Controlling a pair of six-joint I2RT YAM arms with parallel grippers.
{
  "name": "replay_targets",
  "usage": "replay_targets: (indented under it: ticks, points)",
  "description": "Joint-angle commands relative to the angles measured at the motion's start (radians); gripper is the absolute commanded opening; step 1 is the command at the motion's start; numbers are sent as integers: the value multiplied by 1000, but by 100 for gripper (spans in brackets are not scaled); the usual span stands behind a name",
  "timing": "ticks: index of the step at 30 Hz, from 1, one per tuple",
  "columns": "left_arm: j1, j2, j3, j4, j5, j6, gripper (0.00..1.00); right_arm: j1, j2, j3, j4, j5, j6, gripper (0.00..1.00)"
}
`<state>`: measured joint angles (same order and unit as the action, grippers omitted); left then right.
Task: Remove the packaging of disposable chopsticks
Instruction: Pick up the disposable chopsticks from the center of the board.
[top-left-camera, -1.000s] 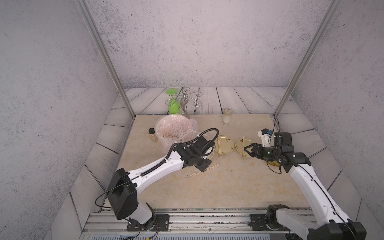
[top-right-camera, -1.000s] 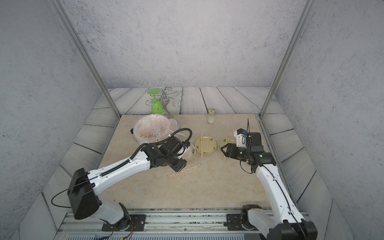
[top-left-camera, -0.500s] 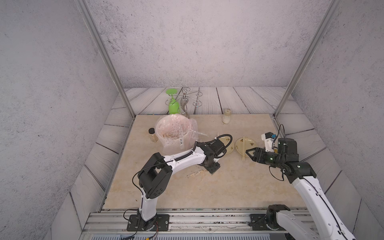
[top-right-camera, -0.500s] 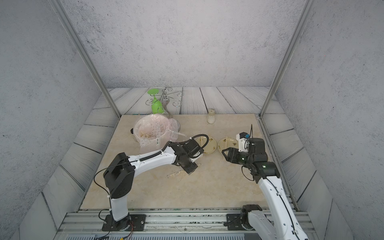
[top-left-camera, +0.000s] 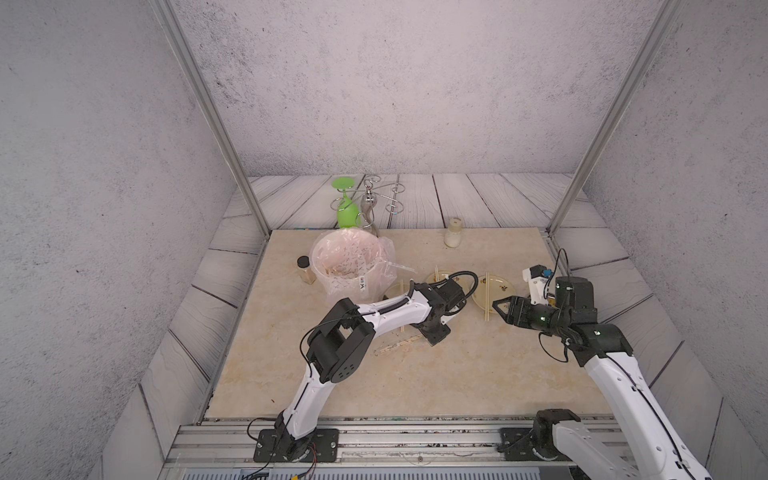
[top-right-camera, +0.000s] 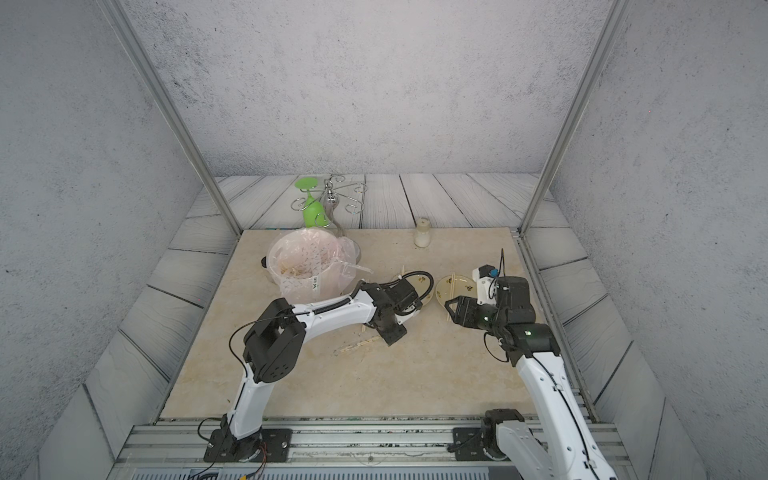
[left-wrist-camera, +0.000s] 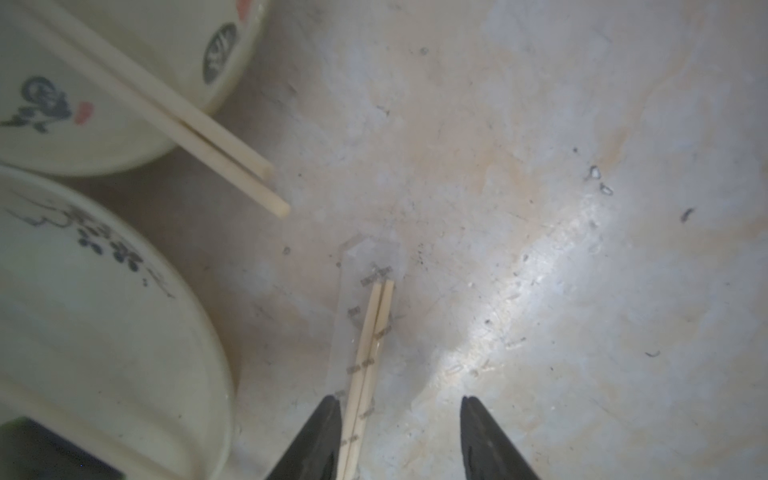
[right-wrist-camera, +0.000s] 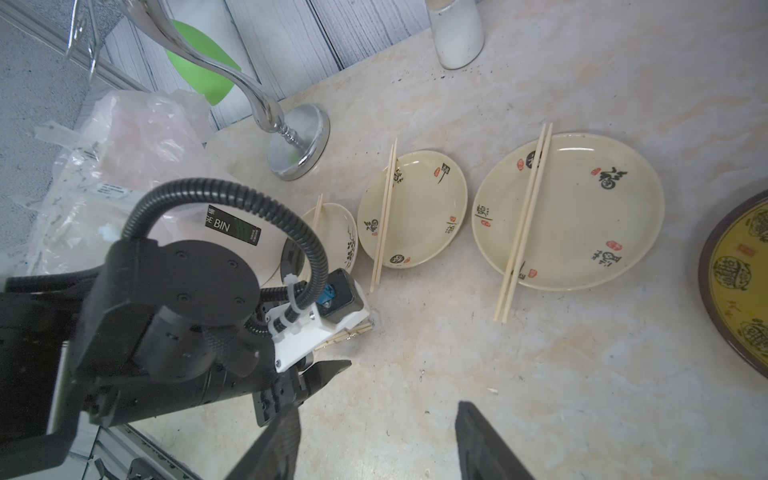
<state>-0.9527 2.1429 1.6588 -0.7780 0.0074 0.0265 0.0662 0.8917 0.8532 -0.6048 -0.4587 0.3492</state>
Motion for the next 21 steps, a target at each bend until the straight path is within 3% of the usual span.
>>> replay_targets:
  ticks: [1,13,21]
  points:
    - [8,21,29,-42,-6,33,48,1,-15,-8,-19,17,-19,61]
    - [30,111,143,-134,40,-1,47,1,1,-4,-9,4,-12,61]
    - [44,132,145,-126,79,-8,47,3,10,7,-15,-4,-13,61]
